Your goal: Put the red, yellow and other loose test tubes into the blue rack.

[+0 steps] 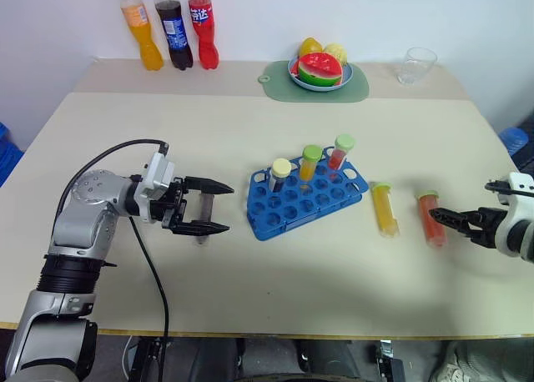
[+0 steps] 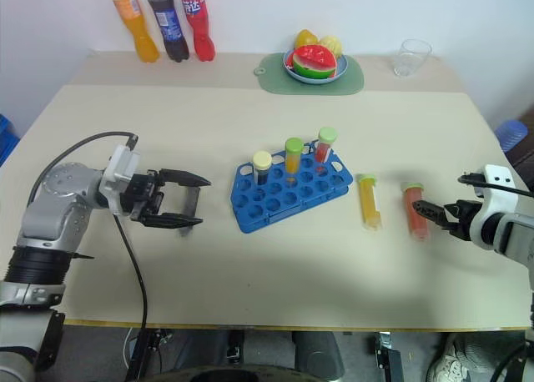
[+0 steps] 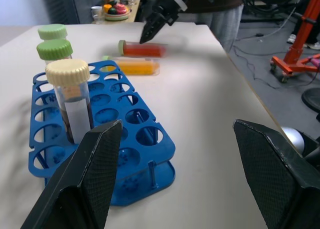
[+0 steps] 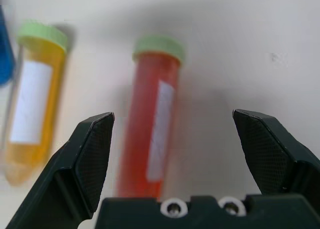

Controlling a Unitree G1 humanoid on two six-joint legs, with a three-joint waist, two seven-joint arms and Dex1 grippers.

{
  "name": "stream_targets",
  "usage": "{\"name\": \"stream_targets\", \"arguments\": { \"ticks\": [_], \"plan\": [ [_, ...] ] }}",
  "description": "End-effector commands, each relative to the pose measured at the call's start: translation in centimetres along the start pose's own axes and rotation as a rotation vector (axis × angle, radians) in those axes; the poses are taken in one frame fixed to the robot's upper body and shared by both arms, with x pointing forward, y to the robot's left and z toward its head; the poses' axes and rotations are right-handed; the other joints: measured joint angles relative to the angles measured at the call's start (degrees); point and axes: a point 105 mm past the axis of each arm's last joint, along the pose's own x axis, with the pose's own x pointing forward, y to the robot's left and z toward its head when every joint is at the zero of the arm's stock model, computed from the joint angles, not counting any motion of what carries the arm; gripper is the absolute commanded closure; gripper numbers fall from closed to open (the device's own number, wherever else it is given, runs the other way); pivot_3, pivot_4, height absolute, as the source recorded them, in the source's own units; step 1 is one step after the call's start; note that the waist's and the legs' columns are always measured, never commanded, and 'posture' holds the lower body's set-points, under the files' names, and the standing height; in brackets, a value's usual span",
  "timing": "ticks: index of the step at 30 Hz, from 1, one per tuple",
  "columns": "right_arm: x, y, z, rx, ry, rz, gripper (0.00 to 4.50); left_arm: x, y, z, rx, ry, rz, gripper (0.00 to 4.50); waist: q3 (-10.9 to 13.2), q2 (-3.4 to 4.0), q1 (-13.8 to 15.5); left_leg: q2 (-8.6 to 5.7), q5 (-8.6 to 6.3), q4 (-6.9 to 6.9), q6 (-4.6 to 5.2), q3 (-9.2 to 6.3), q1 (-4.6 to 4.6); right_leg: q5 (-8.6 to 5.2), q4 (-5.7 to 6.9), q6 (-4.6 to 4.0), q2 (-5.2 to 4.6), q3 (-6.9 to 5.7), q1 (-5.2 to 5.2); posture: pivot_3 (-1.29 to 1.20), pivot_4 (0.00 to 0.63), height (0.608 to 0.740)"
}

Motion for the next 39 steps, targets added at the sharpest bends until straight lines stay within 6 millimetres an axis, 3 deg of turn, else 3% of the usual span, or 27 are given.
{"name": "stream_targets", "arguments": {
  "ticks": [1,10,13,18,19,23,26,29,32,39],
  "plan": [
    [0.2,0.2,1.1,-0.029,0.007,0.012,0.30,-0.3,-0.2,0.8,0.037,0.005,0.011,0.86,0.00,0.00,0.01,0.00,0.00,0.00,0.00,0.00,0.00,0.00,0.00,0.00,0.00,0.00,0.00,0.00,0.150,0.740],
    [2.2,-0.3,0.2,-0.069,0.158,0.000,0.30,-0.5,-0.5,0.6,0.031,0.015,0.028,0.86,0.00,0.00,0.00,0.00,0.00,0.01,0.00,0.04,-0.08,0.00,0.00,0.00,-0.02,0.02,-0.09,0.00,0.150,0.740],
    [2.4,-0.5,-0.1,-0.107,0.208,0.001,1.13,-0.6,-0.6,0.6,0.028,0.017,0.031,0.79,0.00,-0.01,0.00,0.00,0.00,0.01,0.00,0.04,-0.07,0.00,0.01,0.00,-0.01,0.02,-0.09,0.00,0.150,0.740],
    [2.5,-0.3,-0.5,-0.201,0.265,0.020,3.45,-0.6,-0.7,0.5,0.023,0.017,0.034,0.79,0.00,-0.01,0.01,0.00,0.00,0.01,0.00,0.05,-0.08,0.00,0.01,0.00,-0.01,0.01,-0.09,0.00,0.150,0.740],
    [2.4,-0.3,-0.5,-0.217,0.271,0.025,3.67,-0.6,-0.7,0.5,0.023,0.017,0.034,0.79,0.00,-0.01,0.01,0.00,0.00,0.01,0.00,0.05,-0.08,0.00,0.01,0.00,-0.01,0.01,-0.10,0.00,0.150,0.740],
    [1.8,0.0,0.7,-0.329,0.222,0.040,3.70,-0.5,-0.8,0.3,0.020,0.015,0.035,0.79,0.00,-0.01,0.08,0.00,0.00,0.01,0.00,0.05,-0.08,0.00,0.01,0.00,-0.01,0.00,-0.10,0.00,0.150,0.740],
    [1.1,1.6,2.3,-0.365,0.106,0.128,3.70,-0.5,-0.8,0.3,0.019,0.014,0.040,0.79,0.01,0.01,0.09,0.00,0.00,0.01,0.00,0.05,-0.11,0.00,0.02,0.01,-0.01,0.00,-0.13,0.00,0.150,0.740],
    [-0.3,5.0,4.6,-0.549,-0.177,0.258,3.70,-0.5,-0.8,0.2,0.017,0.010,0.050,0.79,0.02,0.03,0.18,0.00,0.00,0.01,0.00,0.05,-0.26,0.11,0.08,0.19,-0.01,0.01,-0.31,0.00,0.150,0.740],
    [-1.2,7.2,5.2,-0.672,-0.386,0.248,3.70,-0.5,-0.7,0.1,0.012,0.005,0.059,0.79,0.02,0.03,0.13,0.01,0.00,0.02,0.00,0.05,-0.39,0.14,0.11,0.26,0.04,-0.03,-0.43,0.00,0.150,0.740],
    [-1.6,11.7,6.2,-0.662,-0.766,0.235,3.70,-0.5,-0.2,0.0,0.009,0.003,0.058,0.79,0.02,0.04,0.11,0.01,0.02,0.07,-0.03,0.09,-0.43,0.13,0.15,0.25,0.06,-0.04,-0.45,0.00,0.150,0.740]
  ]
}}
